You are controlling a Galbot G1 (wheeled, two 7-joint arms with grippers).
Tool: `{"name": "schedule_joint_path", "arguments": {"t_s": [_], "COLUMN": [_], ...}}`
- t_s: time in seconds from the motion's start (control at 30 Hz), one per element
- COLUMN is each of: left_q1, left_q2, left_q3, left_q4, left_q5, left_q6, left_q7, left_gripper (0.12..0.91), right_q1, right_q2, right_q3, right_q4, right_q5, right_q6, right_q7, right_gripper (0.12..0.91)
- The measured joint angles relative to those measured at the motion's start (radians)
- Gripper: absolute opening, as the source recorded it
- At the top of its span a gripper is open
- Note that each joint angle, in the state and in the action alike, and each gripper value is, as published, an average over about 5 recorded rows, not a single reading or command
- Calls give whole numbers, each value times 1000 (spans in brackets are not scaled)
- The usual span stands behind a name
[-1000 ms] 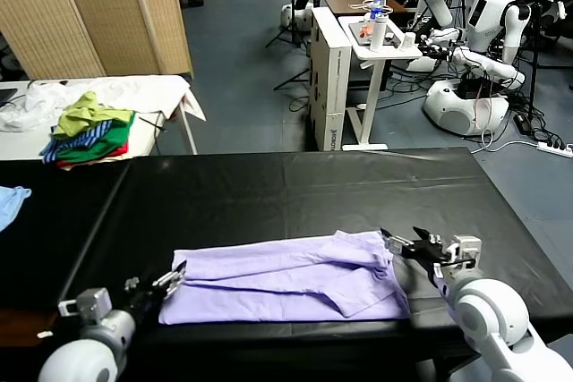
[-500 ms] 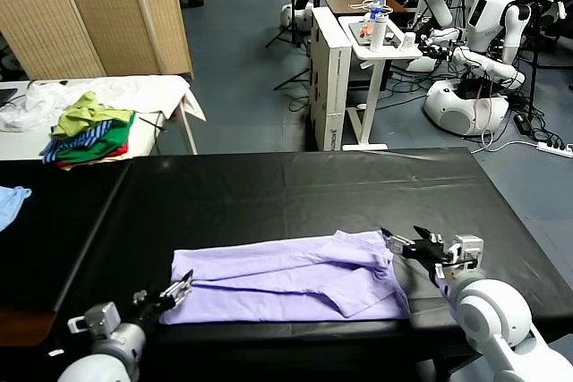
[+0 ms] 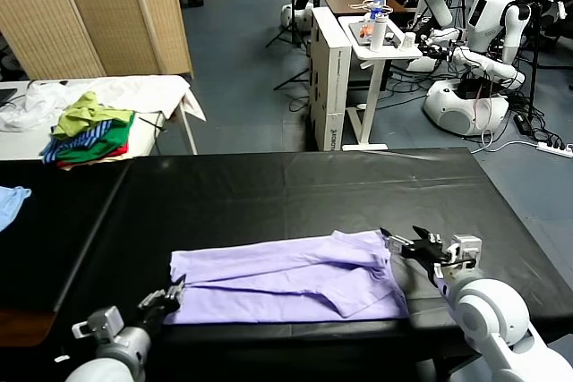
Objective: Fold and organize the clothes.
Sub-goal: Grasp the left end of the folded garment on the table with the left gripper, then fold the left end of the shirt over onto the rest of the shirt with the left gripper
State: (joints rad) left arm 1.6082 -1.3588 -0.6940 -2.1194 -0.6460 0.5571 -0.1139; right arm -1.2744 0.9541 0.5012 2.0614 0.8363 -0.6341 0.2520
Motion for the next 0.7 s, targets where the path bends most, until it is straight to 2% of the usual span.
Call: {"name": "schedule_joint_path", "arguments": {"t_s": [0.17, 0.33, 0.5, 0.7], "left_q1": [4, 12, 40, 76], "left_q2": [7, 41, 107, 200], "left_q3": [-5, -26, -63, -138], "left_q4": [-5, -20, -23, -4], "left_q5": [61, 202, 309, 355], "left_q6": [-14, -57, -97, -128], "left_q7": [16, 40, 67, 78], "left_gripper": [181, 181, 181, 181], "right_q1": [-5, -13, -19, -30], "right_q2": [3, 8, 15, 29], "right_q3": [6, 17, 24, 26], "right_q4": [2, 1, -1, -1], "right_q5": [-1, -2, -4, -14], "right_q6": [1, 3, 5, 6], "right_q7": [-1, -5, -7, -9], "right_gripper": [907, 907, 907, 907]}}
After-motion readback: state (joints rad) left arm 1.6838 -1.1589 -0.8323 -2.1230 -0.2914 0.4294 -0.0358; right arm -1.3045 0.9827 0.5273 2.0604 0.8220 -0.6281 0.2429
